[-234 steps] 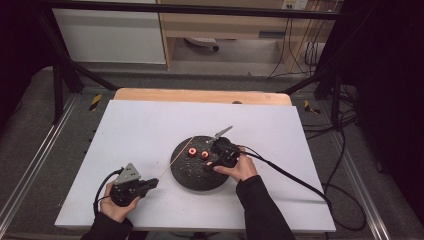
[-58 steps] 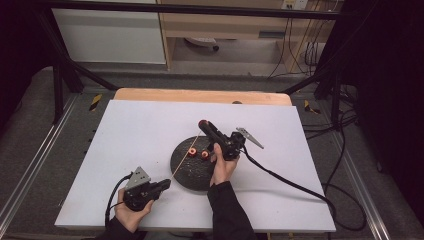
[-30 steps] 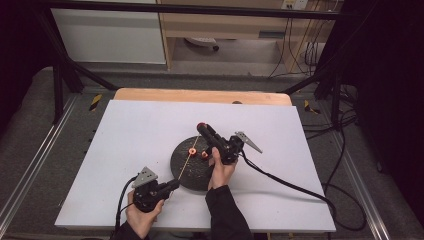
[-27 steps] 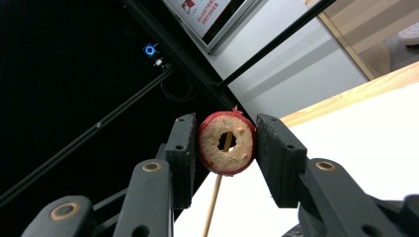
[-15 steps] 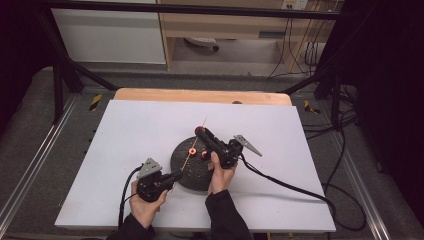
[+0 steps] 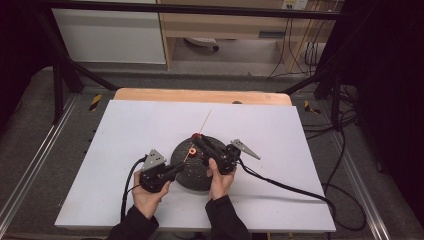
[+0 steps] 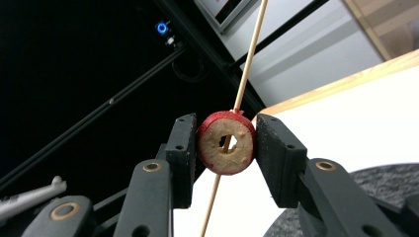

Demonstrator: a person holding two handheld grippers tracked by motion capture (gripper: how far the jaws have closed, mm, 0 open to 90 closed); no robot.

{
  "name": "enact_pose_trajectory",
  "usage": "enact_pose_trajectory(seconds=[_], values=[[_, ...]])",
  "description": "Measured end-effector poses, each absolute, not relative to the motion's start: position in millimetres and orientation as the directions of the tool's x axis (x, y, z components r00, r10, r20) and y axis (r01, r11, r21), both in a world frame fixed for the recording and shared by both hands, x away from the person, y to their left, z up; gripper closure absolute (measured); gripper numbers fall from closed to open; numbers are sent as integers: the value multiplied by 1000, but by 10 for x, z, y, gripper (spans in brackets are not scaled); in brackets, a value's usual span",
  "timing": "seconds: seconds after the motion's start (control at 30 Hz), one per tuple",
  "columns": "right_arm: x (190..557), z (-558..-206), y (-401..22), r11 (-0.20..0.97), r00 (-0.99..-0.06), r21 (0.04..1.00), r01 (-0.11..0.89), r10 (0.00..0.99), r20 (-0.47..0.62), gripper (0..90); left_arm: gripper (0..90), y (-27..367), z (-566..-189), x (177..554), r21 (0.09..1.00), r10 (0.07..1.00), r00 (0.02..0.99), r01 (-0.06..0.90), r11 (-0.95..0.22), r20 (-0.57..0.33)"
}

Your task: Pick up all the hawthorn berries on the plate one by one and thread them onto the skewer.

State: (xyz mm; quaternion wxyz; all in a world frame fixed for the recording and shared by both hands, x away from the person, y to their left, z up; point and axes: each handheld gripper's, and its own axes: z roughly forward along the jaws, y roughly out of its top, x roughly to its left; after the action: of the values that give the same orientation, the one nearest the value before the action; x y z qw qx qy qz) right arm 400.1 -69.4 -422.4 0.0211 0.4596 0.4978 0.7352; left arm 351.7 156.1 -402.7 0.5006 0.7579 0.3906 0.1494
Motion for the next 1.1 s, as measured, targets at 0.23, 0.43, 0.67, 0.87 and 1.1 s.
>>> enact_pose_trajectory(seconds=[0.23, 0.43, 0.67, 0.87, 1.1], values=[[3952, -4259, -676, -463, -581, 765, 448, 500, 643, 614, 885, 1547, -4025, 3568, 876, 736, 657, 439, -199, -162], [3920, -4312, -655, -418, -585, 775, 474, 508, 632, 612, 886, 1544, -4053, 3601, 869, 731, 662, 448, -211, -164], [3913, -4296, -666, -363, -581, 791, 493, 539, 609, 479, 886, 1575, -4069, 3589, 871, 725, 670, 442, -216, -160], [3908, -4218, -740, -269, -600, 839, 473, 599, 530, 310, 886, 1715, -4103, 3555, 865, 723, 675, 443, -235, -149], [3993, -4181, -819, -102, -614, 849, 518, 647, 452, 112, 885, 1893, -4206, 3484, 844, 713, 690, 453, -286, -129]])
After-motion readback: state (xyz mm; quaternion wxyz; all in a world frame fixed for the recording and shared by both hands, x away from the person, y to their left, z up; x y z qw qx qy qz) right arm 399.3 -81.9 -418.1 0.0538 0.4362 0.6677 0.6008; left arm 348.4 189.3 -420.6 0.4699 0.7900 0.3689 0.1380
